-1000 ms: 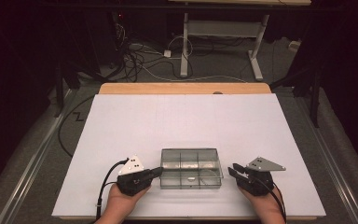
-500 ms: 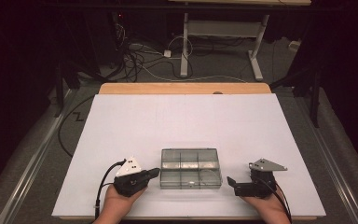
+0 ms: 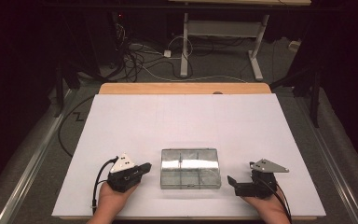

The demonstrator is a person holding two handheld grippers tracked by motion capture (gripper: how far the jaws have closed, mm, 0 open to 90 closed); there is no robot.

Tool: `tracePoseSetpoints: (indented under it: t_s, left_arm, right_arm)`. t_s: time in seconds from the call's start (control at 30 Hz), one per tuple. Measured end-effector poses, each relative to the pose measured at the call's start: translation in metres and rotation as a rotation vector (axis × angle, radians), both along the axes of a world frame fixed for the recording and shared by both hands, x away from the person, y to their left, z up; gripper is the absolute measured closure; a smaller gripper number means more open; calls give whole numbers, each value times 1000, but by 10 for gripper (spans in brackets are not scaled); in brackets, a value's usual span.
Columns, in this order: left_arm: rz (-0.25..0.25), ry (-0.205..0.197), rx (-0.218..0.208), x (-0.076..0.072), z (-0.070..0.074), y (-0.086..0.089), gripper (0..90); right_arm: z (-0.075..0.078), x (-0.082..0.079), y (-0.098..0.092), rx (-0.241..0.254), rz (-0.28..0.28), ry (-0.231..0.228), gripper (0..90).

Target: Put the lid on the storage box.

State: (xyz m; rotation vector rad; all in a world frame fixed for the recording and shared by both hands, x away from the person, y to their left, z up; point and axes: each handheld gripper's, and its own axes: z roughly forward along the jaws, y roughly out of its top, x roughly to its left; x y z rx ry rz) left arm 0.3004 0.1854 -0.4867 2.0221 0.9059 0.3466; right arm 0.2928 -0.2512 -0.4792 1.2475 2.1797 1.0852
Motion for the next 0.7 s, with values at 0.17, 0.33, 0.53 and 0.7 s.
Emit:
tracePoseSetpoints:
  t_s: [0.17, 0.33, 0.53, 0.7]
  left_arm:
    - [27, 29, 6, 7, -3, 7, 615]
    - [24, 20, 18, 6, -3, 5, 328]
    - [45, 41, 22, 8, -4, 5, 29]
    - [45, 51, 20, 9, -4, 5, 0]
  right_arm:
    - [0, 0, -2, 5, -1, -23, 3]
    - [2, -1, -4, 25, 3, -32, 3]
    - [7, -5, -4, 35, 2, -76, 3]
    - [7, -5, -7, 35, 12, -86, 3]
